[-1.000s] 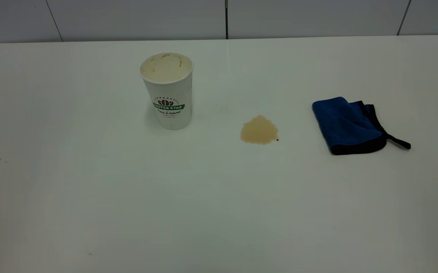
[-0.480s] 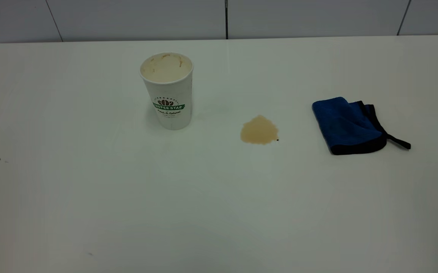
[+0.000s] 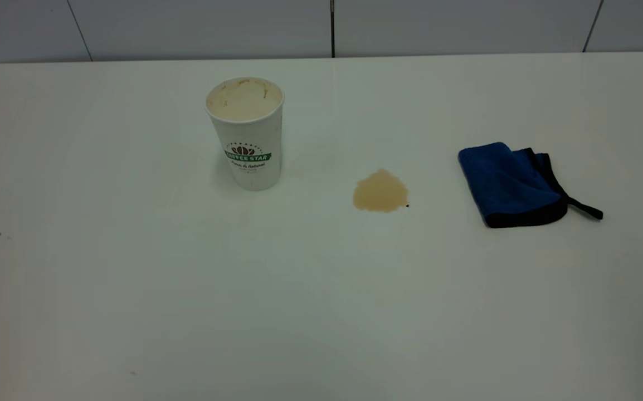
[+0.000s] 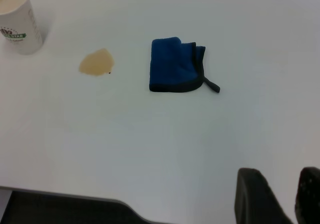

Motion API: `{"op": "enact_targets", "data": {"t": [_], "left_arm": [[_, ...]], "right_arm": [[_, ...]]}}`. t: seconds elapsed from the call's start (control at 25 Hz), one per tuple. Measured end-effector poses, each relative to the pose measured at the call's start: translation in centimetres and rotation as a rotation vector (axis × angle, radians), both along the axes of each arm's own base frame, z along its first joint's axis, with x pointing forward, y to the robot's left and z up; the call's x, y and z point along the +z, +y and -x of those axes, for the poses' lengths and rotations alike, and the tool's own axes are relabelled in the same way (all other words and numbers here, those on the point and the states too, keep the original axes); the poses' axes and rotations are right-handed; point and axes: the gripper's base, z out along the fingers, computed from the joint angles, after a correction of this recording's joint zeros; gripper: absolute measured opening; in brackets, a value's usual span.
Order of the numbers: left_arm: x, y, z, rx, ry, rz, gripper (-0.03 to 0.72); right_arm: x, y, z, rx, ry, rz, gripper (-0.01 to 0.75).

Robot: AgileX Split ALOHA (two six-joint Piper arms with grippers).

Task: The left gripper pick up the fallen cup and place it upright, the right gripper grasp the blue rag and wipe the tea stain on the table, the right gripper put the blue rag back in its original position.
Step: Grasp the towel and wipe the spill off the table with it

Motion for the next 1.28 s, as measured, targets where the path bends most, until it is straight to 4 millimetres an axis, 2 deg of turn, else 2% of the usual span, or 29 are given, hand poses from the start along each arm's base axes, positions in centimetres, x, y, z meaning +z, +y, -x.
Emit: {"op": "enact_targets", "data": {"t": [0.28, 0.48, 1.28], "left_arm": [[0.0, 0.4, 1.5, 0.183, -0.112, 0.021, 0.489], [-0.1, 0.5, 3.0, 0.213, -0.212, 0.035, 0.489], [-0.1, 0.5, 3.0, 0.214, -0.213, 0.038, 0.489]], "right_arm": [[0.0, 0.0, 0.0, 0.000, 0.000, 0.000, 0.239], [0.0, 0.0, 0.0, 0.000, 0.000, 0.000, 0.239], [0.0, 0.1, 0.0, 0.007, 0.000, -0.011, 0.239]]}}
